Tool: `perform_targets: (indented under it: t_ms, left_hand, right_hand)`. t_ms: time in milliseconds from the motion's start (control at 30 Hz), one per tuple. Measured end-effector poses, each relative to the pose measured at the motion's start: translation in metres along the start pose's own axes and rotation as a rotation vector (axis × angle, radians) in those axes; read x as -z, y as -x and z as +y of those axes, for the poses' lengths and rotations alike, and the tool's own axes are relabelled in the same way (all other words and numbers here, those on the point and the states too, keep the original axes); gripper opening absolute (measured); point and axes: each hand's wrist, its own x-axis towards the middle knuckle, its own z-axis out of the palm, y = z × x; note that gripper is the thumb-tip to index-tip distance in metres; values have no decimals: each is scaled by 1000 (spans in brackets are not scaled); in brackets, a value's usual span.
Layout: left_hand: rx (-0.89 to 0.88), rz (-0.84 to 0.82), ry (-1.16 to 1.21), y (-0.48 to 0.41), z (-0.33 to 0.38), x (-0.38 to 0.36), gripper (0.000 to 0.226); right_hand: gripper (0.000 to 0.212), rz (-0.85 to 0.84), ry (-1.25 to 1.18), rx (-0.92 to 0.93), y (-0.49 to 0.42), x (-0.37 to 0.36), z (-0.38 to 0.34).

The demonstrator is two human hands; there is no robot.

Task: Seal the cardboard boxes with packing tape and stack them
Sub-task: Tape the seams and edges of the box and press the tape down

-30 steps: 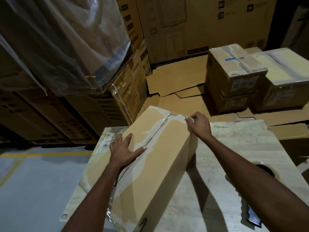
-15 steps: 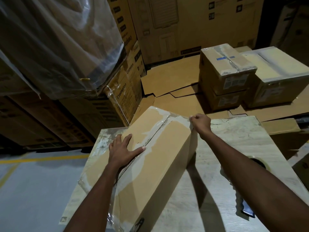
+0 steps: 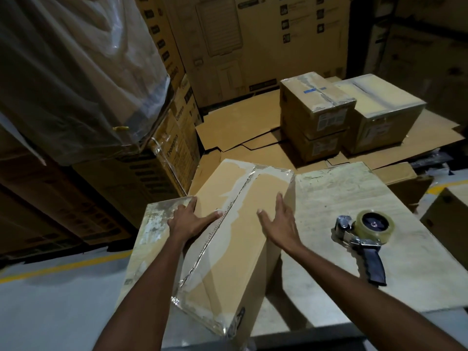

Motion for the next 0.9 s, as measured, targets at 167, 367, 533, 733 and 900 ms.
perform_targets:
  t_ms: [167, 367, 533, 733, 900]
  left_hand:
    - [-10, 14, -10, 5, -15, 5, 129]
    - [-9, -96, -91, 8, -27, 11, 134]
    - [-81, -98, -89, 20, -24, 22, 131]
    - [-154, -34, 80, 37, -27, 20, 124]
    - [-202, 42, 190, 72, 10, 41, 93]
  right_hand:
    - [89, -62, 43, 18, 54, -6, -15]
    - [84, -188, 164, 16, 84, -6, -25]
    - [81, -173, 114, 1, 91, -7, -34]
    - [102, -32, -146, -212, 63, 13, -22]
    - [87, -33, -214, -214, 41, 37, -27]
